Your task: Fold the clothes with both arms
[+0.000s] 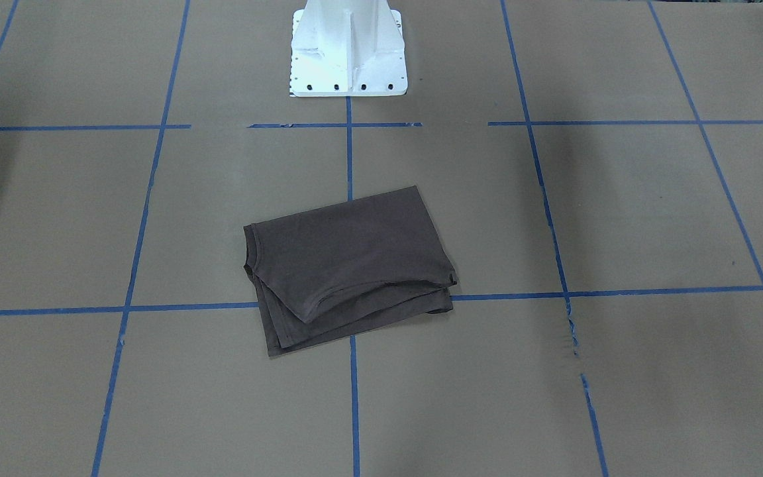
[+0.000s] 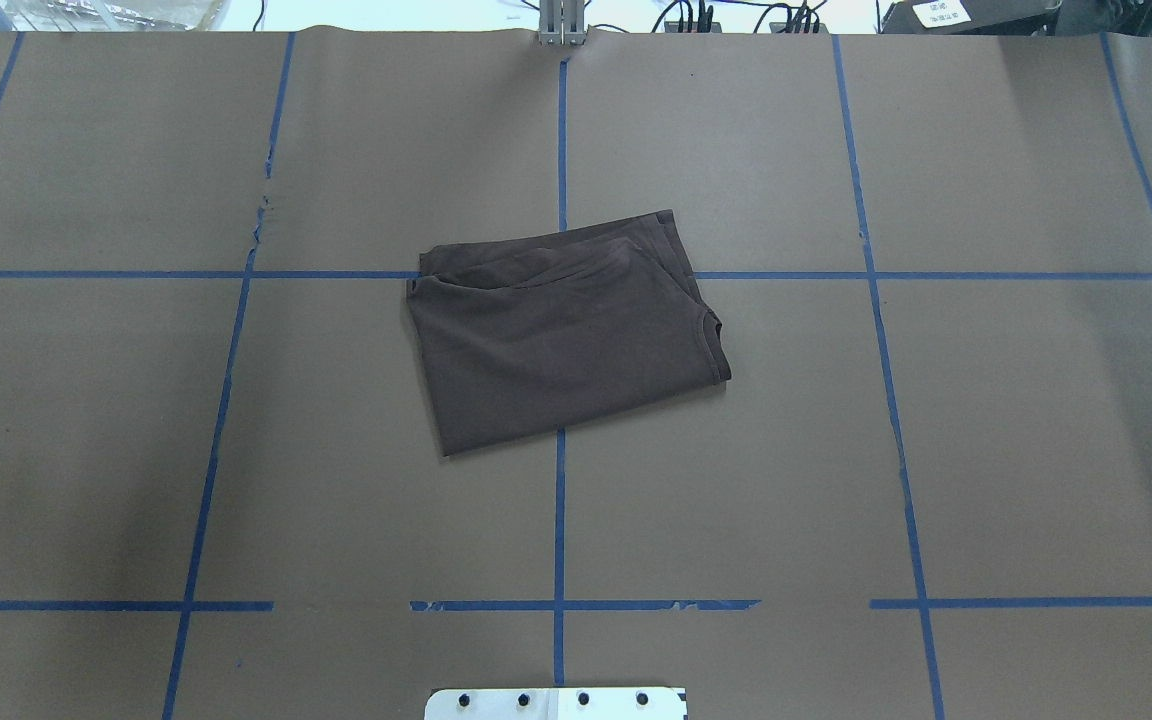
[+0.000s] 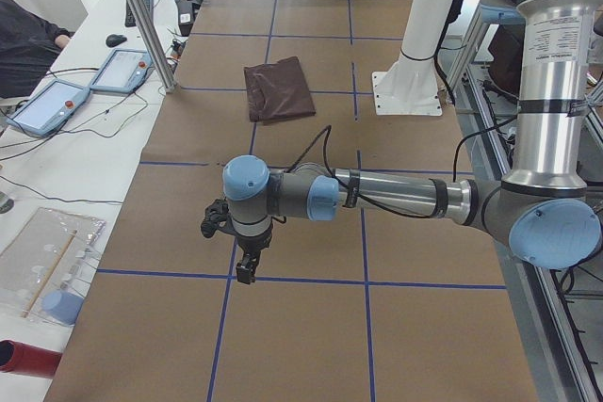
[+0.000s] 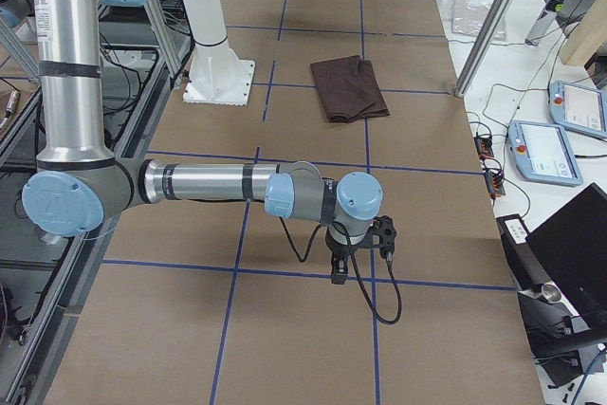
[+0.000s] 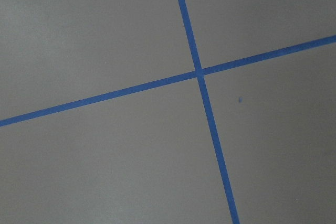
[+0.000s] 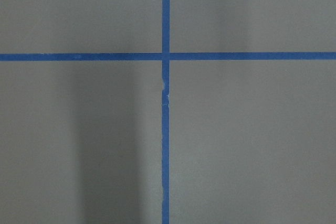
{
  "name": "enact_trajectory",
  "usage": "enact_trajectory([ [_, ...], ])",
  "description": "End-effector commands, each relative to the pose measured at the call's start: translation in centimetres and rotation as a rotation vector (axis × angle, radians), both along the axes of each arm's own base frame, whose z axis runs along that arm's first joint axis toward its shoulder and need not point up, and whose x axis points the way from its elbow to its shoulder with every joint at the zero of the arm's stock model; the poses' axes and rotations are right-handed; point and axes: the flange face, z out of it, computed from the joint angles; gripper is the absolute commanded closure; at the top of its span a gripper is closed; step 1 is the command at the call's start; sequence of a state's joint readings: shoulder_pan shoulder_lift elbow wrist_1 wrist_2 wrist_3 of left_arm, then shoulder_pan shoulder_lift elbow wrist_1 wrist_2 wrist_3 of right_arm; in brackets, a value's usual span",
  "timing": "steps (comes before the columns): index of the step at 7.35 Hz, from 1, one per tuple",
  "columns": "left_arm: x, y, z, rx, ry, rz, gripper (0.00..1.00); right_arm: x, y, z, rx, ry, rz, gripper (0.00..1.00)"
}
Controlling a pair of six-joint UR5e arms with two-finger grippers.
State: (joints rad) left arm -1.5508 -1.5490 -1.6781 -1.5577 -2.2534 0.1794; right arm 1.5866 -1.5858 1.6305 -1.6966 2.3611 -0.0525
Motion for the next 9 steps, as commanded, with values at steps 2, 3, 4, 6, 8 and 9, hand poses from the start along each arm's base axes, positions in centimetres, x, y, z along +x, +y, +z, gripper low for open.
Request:
enact_trajectory([
  [2,-0.08,0.05,0.03,0.001,0.0,-0.001,0.0,0.42,0.43,0.22,-0.005,-0.009,0.011,0.0],
  [3,-0.08,0.12,0.11,-0.001,0.0,-0.003,0.0,0.43,0.27,0.07,0.0,-0.007,0.011,0.0],
  [4,-0.07,0.13,0.17,-0.005,0.002,-0.005,0.0,0.44,0.2,0.0,0.001,-0.007,0.011,0.0],
  [6,-0.07,0.25,0.72,-0.029,0.002,-0.019,0.0,0.44,-0.02,-0.22,0.006,-0.007,0.011,0.0],
  [8,-0.05,0.16,0.41,-0.085,0.008,-0.095,0.0,0.75,-0.05,-0.28,0.006,-0.006,0.018,0.0],
  [9,-0.07,0.17,0.64,-0.111,0.007,-0.122,0.0,0.75,0.02,-0.21,0.005,-0.006,0.018,0.0],
])
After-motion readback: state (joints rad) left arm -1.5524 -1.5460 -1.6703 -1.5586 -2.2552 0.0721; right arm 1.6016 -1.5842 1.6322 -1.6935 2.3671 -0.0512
